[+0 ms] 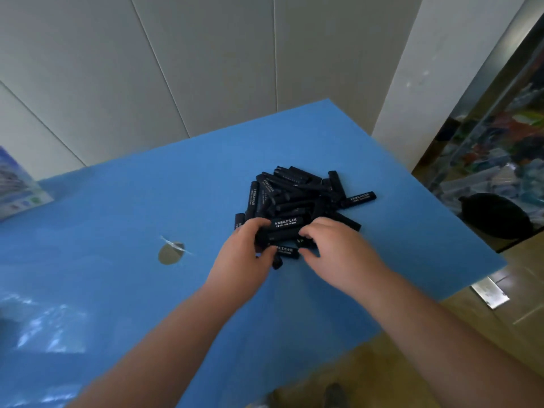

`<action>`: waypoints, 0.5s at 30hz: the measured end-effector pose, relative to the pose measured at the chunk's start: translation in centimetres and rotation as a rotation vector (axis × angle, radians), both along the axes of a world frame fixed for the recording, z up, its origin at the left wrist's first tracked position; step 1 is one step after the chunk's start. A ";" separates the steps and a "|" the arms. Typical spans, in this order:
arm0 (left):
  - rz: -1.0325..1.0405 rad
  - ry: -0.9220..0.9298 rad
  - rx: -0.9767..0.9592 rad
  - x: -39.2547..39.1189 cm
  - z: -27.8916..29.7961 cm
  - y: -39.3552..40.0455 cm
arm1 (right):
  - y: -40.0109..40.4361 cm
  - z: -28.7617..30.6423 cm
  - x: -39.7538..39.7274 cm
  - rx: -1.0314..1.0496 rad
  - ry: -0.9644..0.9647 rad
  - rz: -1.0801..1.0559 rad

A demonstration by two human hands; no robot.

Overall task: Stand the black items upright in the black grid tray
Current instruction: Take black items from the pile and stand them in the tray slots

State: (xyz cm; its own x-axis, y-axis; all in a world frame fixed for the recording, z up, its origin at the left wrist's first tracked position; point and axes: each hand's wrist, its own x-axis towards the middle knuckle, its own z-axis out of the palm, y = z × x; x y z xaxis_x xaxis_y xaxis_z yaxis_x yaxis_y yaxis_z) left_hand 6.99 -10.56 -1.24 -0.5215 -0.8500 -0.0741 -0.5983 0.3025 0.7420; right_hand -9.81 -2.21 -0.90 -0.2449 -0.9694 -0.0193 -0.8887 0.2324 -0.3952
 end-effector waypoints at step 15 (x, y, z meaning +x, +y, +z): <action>0.454 0.567 0.642 2.2 1.3 -0.5 | -3.2 -1.4 2.2 0.064 0.103 0.163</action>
State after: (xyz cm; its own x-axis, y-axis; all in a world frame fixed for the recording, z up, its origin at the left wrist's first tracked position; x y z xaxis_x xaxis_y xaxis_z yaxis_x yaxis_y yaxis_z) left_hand 9.16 -11.04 0.02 -0.2544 -0.8649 -0.4328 -0.0607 -0.4324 0.8997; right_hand -7.64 -5.40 -2.26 -0.0885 -0.9939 -0.0652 -0.9516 0.1037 -0.2894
